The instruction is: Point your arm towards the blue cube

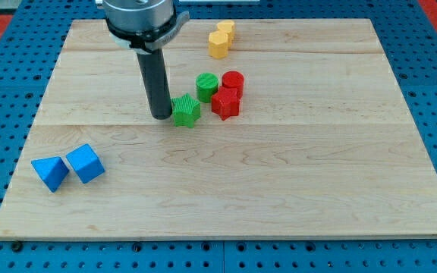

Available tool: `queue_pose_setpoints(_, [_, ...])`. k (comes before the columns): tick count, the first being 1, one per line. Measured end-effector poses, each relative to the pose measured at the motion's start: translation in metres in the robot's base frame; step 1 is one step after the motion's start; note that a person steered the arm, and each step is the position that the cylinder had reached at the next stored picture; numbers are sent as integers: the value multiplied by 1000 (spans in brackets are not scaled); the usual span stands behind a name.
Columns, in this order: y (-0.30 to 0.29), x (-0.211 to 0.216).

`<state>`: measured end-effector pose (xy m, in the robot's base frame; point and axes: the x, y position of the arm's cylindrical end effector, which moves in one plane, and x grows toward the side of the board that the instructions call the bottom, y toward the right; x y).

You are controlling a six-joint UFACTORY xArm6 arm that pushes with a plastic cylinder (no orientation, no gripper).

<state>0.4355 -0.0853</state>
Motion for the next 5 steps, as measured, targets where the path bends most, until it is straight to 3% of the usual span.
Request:
queue_pose_setpoints(1, [28, 17])
queue_pose_setpoints(3, [76, -4])
queue_pose_setpoints(5, [42, 114])
